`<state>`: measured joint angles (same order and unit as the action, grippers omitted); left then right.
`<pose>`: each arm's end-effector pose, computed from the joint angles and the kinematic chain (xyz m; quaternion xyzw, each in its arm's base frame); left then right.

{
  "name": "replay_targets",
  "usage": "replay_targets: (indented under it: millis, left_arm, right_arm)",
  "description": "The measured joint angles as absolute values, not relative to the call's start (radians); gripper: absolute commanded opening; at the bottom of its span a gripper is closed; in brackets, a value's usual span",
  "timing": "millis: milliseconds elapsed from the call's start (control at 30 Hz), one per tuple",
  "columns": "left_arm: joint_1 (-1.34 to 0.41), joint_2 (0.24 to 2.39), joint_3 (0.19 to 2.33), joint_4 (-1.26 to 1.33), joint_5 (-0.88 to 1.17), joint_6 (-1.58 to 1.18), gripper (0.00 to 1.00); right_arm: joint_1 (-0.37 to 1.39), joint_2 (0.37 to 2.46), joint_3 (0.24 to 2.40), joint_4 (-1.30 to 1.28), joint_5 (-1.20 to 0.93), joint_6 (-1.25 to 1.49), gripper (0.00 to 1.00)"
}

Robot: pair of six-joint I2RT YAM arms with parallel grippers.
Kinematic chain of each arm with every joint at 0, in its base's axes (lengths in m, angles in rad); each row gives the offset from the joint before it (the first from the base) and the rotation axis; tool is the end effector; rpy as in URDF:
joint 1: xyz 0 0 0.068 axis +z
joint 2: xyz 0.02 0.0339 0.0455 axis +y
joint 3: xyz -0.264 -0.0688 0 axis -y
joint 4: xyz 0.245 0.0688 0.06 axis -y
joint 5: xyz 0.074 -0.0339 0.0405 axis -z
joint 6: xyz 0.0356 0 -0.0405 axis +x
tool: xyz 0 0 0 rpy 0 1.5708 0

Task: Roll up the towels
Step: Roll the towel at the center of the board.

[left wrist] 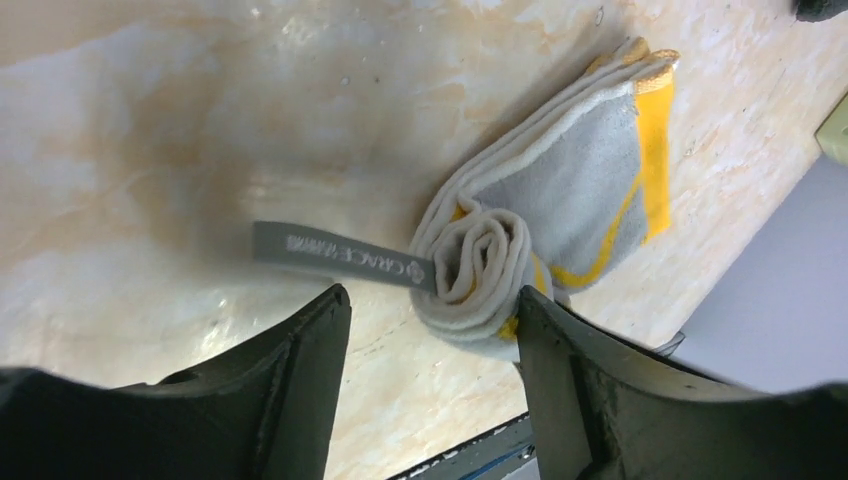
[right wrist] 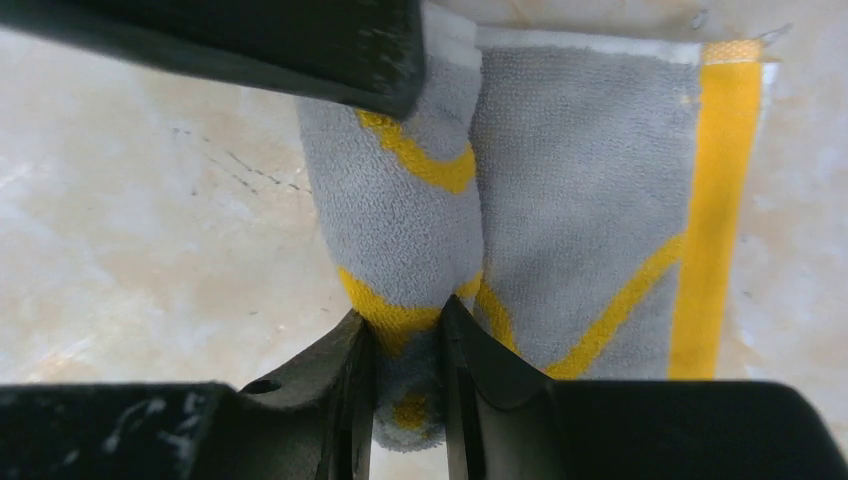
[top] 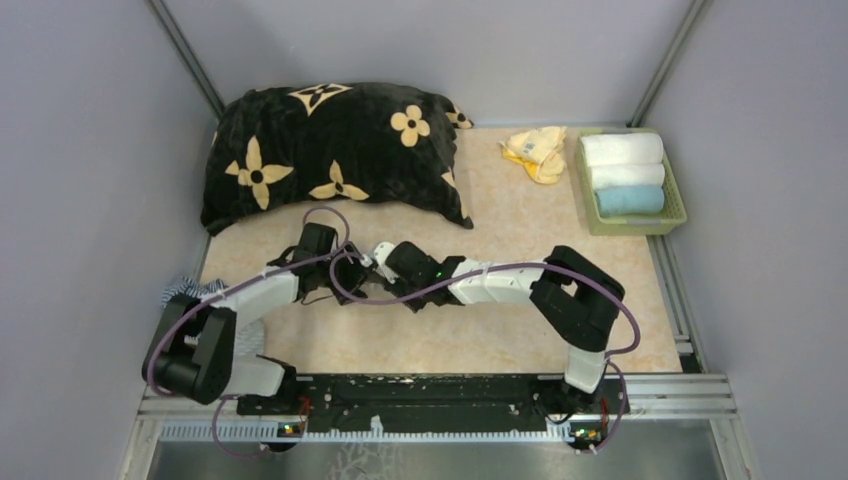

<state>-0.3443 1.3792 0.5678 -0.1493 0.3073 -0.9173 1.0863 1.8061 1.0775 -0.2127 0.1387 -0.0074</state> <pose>0.2258 -0.0924 0.1478 -0.2223 0.9172 -0.2929 0.1536 0.1760 0.3239 0.1635 -0.4749 0.8214 0.1021 0.2988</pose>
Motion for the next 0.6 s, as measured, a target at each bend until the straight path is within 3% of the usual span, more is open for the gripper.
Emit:
replay_targets:
  millis: [333,600]
  left_arm:
    - [-0.344,1.158,0.533,-0.288,0.252,-0.937,0.71]
    - [-0.360,1.141,0.456,-0.263,0.298,-1.000,0.69]
  right_arm:
    - [0.871,1.857,1.074,-0.148,-0.509,0.180,0.13]
    - [0.783,1.944,0.998,0.013,-0.844,0.421,0.15]
